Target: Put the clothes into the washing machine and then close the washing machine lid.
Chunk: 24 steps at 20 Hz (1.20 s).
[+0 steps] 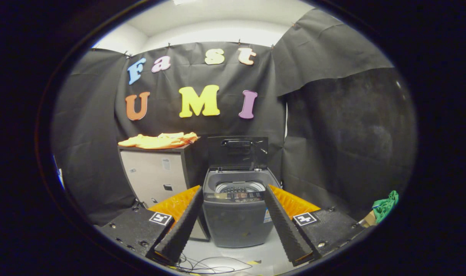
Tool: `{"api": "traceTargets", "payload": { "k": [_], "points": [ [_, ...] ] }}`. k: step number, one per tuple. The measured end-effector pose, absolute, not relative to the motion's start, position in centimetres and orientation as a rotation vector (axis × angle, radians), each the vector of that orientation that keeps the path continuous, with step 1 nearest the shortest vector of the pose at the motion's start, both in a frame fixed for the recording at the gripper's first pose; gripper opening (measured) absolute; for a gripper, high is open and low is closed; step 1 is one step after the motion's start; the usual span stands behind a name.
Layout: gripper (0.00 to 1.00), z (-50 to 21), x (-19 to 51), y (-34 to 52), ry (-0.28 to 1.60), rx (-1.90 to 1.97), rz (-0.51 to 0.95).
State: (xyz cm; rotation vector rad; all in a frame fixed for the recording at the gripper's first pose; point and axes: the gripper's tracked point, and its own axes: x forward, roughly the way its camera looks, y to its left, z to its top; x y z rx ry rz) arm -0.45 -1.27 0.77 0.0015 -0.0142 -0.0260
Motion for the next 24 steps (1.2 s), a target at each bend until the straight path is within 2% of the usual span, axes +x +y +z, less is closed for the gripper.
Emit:
{"api": "traceTargets", "payload": {
  "k": [12, 24],
  "points": [
    [1.00, 2.4, -0.8, -1.4, -0.010, -0.005, -0.032],
    [1.00, 11.9, 3.2, 1.8, -0.015, 0.018, -0.015]
  ]
}}
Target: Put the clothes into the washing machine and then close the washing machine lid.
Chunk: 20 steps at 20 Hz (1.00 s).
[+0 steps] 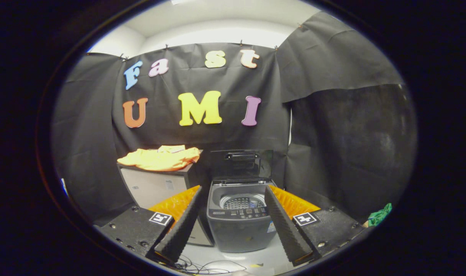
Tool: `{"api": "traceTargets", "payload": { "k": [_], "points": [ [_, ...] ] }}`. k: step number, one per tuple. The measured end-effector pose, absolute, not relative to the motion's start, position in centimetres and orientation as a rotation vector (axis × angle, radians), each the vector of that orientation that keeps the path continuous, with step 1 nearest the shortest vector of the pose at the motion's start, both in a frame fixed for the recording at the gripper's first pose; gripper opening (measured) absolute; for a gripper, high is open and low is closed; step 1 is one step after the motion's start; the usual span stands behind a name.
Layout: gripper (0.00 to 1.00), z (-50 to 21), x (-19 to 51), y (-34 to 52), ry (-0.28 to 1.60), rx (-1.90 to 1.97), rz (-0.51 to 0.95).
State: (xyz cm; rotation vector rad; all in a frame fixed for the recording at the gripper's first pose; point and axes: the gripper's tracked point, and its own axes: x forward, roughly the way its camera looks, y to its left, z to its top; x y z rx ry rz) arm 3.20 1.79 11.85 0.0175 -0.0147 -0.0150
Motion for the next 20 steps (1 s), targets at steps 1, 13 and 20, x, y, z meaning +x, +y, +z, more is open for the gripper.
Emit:
{"api": "traceTargets", "payload": {
  "k": [1, 13, 20],
  "points": [
    [1.00, 12.9, 3.9, 2.0, -0.014, 0.020, -0.019],
    [1.00, 22.5, 14.0, 11.4, -0.027, -0.043, 0.107],
    [1.00, 25.0, 21.8, 20.7, 0.020, -0.060, 0.222]
  ]
}}
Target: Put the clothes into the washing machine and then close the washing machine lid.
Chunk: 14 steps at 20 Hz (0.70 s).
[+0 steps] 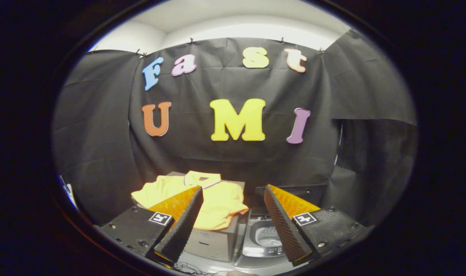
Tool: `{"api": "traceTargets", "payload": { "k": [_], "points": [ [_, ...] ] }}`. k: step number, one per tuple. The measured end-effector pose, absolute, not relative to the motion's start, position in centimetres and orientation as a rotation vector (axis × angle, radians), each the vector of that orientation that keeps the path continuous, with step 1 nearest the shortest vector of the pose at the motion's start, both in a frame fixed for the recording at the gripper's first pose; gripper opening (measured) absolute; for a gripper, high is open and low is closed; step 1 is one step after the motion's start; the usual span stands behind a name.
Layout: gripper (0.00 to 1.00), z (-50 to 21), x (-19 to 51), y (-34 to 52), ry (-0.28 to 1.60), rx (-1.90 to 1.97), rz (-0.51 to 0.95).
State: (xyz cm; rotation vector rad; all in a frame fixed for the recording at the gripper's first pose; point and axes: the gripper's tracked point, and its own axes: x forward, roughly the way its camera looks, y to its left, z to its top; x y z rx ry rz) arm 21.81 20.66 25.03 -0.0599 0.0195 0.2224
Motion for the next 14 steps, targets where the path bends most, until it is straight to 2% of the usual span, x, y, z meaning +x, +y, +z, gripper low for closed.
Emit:
{"api": "traceTargets", "payload": {
  "k": [5, 14],
  "points": [
    [1.00, 25.1, 27.8, 26.4, 0.094, -0.022, 0.278],
    [1.00, 22.0, 36.8, 33.9, 0.256, -0.001, 0.284]
  ]
}}
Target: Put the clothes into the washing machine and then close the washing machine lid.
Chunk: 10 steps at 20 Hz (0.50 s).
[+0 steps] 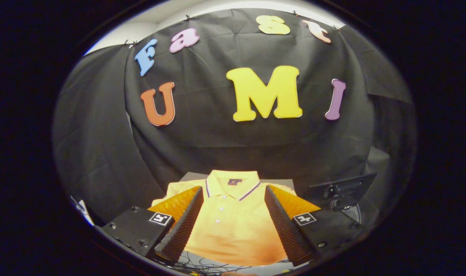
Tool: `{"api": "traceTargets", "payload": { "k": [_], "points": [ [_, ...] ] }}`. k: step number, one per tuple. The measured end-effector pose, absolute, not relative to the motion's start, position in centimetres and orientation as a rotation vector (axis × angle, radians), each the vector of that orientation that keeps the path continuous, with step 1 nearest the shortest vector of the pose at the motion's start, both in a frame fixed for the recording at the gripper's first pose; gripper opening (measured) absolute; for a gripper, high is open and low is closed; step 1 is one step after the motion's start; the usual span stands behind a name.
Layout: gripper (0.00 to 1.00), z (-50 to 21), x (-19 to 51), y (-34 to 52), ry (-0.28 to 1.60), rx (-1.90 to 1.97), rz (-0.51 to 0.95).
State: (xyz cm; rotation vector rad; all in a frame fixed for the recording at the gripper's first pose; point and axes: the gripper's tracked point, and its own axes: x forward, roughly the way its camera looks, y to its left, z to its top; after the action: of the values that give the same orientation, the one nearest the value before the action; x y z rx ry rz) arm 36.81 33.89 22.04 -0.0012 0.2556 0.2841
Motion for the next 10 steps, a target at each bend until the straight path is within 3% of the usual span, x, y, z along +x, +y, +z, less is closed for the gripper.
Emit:
{"api": "traceTargets", "payload": {
  "k": [10],
  "points": [
    [1.00, 12.3, 43.9, 38.0, 0.518, -0.007, 0.185]
  ]
}}
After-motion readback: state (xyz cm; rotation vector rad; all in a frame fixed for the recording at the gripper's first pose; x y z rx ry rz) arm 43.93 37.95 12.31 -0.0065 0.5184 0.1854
